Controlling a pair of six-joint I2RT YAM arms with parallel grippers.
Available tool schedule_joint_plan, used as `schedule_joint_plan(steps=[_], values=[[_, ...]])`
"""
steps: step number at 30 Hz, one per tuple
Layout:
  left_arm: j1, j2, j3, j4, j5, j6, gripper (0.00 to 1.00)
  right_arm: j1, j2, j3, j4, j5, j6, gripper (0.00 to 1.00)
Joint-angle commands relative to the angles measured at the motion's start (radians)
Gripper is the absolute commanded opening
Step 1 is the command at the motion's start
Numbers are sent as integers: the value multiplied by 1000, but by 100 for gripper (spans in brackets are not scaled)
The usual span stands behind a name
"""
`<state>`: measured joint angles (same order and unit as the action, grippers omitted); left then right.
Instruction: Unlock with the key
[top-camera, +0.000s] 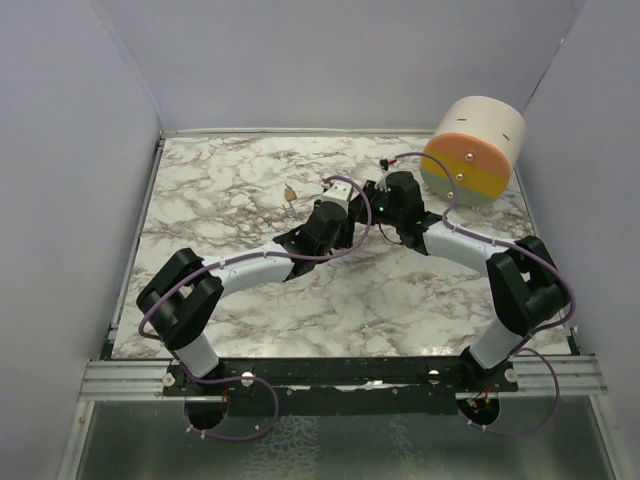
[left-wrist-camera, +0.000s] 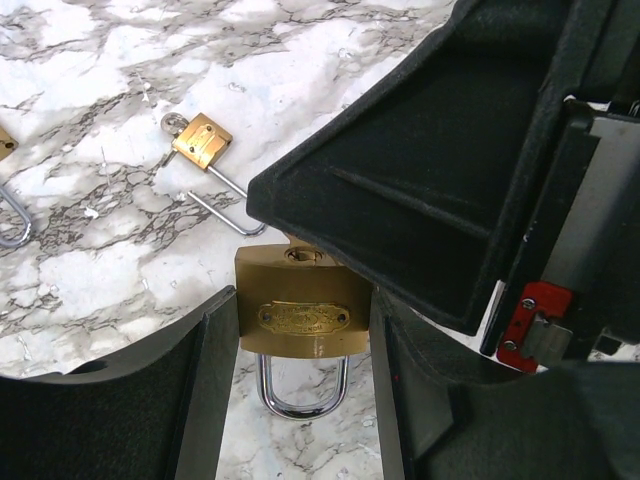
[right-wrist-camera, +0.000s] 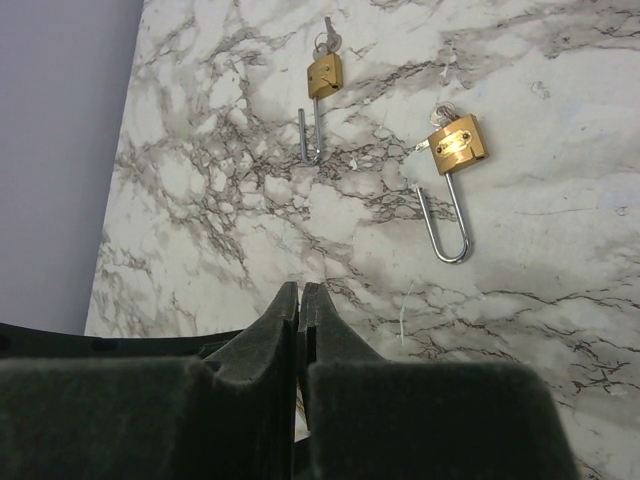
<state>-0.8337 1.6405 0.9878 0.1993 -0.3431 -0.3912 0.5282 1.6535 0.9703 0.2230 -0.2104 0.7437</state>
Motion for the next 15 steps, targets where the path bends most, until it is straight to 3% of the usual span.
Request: schedule_joint_plan(steps=[1, 7, 11, 15], values=[[12, -7, 66, 126, -91, -19, 0, 34, 17, 2, -124, -145, 26, 1], [16, -2, 62, 108, -62, -23, 0, 33, 4, -19, -92, -143, 24, 2], [23, -6, 39, 103, -44, -43, 0, 33, -21, -47, -50, -122, 26, 26], [30, -15, 20, 91, -37, -56, 0, 31, -69, -89, 0, -47, 36, 42]])
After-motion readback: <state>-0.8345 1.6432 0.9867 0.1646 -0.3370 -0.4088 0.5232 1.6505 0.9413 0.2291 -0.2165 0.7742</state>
